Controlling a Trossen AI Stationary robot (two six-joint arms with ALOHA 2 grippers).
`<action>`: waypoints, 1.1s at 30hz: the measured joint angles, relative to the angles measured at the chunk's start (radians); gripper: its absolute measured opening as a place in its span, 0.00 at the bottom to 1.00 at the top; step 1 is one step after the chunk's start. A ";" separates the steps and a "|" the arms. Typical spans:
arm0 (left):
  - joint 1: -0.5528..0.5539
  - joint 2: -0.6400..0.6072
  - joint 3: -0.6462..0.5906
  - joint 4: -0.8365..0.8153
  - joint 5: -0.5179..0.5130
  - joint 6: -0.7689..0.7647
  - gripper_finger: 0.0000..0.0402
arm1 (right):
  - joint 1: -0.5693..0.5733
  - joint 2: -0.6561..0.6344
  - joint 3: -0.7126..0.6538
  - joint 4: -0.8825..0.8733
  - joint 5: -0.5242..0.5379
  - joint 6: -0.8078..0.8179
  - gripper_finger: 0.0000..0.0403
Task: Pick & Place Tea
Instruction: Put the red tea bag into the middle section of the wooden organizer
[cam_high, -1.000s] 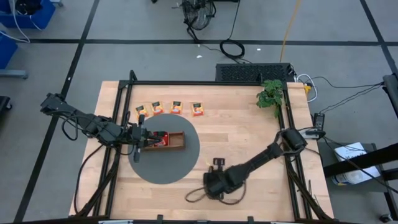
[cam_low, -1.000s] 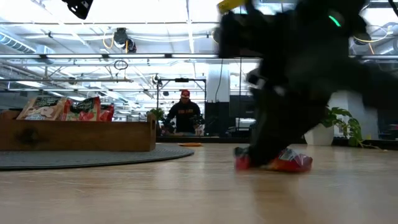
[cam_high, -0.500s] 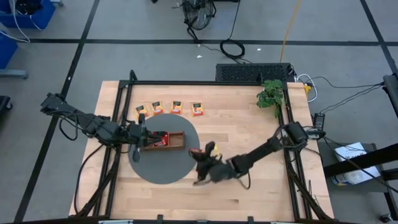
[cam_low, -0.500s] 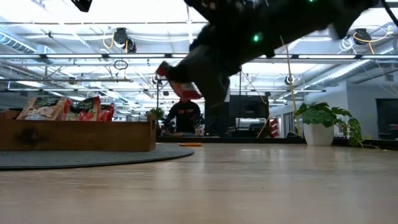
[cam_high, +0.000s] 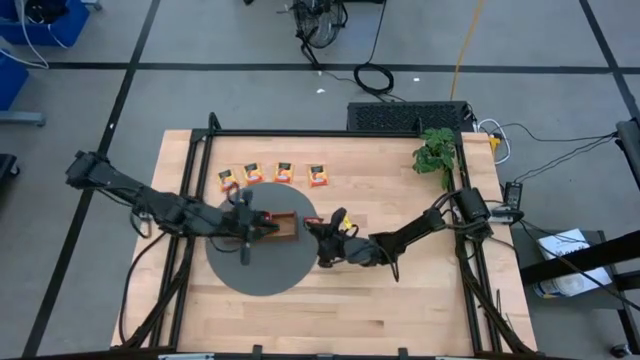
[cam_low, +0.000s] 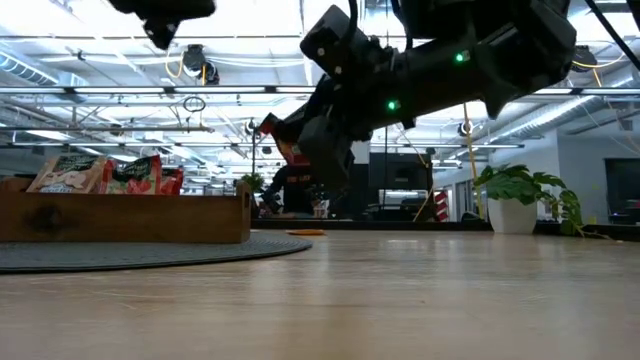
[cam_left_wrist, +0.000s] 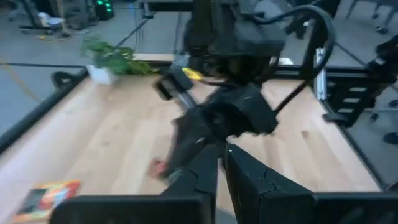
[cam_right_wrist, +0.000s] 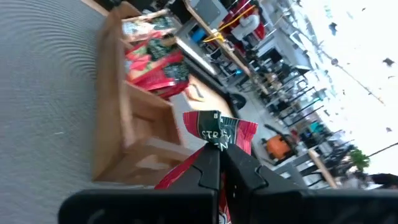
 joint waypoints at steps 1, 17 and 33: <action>0.005 0.030 0.000 0.036 0.008 -0.001 0.09 | -0.004 0.000 0.000 0.008 0.000 -0.016 0.00; 0.138 0.232 -0.001 0.034 -0.034 -0.488 0.15 | -0.028 0.000 0.001 0.088 -0.075 -0.086 0.00; 0.151 0.280 -0.001 0.055 0.025 -0.801 0.57 | -0.028 0.000 0.002 0.088 -0.073 -0.072 0.00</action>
